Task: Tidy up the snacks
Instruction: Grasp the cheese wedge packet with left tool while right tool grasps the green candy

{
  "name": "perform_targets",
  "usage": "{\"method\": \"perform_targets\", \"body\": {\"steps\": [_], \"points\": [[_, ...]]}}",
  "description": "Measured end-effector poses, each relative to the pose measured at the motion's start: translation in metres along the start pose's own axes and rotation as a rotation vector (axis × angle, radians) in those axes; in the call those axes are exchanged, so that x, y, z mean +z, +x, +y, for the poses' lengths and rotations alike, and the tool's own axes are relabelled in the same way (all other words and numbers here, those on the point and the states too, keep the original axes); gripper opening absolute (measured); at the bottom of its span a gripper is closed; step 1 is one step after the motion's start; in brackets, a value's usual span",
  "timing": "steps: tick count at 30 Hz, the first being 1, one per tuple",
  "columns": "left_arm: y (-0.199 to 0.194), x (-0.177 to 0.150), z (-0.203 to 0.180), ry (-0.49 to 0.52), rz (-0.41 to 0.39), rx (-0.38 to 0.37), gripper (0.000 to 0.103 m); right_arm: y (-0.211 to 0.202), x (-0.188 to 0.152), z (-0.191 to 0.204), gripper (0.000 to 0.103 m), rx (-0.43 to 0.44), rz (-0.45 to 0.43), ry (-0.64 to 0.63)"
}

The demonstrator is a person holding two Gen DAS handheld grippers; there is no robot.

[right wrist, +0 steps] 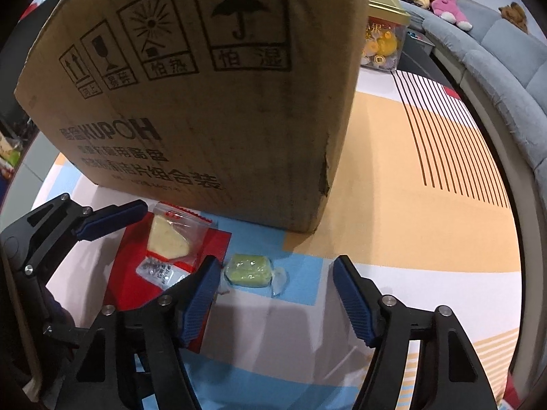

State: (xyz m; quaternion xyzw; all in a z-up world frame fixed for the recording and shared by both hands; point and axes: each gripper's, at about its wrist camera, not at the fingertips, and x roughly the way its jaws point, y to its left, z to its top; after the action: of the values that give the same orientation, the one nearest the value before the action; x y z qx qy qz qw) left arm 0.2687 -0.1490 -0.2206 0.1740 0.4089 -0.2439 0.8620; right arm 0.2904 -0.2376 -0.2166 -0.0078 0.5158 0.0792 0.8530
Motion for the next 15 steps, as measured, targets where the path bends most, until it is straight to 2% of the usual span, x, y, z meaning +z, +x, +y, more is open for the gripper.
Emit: {"method": "perform_targets", "body": {"steps": [6,15], "points": [[-0.005,-0.006,0.001,-0.012,-0.006,-0.027,0.046,0.001,-0.001,0.009,0.056,-0.002,-0.005,-0.022],[-0.005,-0.006,-0.005,-0.039,-0.008,-0.035,0.037,-0.002,-0.009,0.032,0.034,0.010,-0.015,-0.058]]}}
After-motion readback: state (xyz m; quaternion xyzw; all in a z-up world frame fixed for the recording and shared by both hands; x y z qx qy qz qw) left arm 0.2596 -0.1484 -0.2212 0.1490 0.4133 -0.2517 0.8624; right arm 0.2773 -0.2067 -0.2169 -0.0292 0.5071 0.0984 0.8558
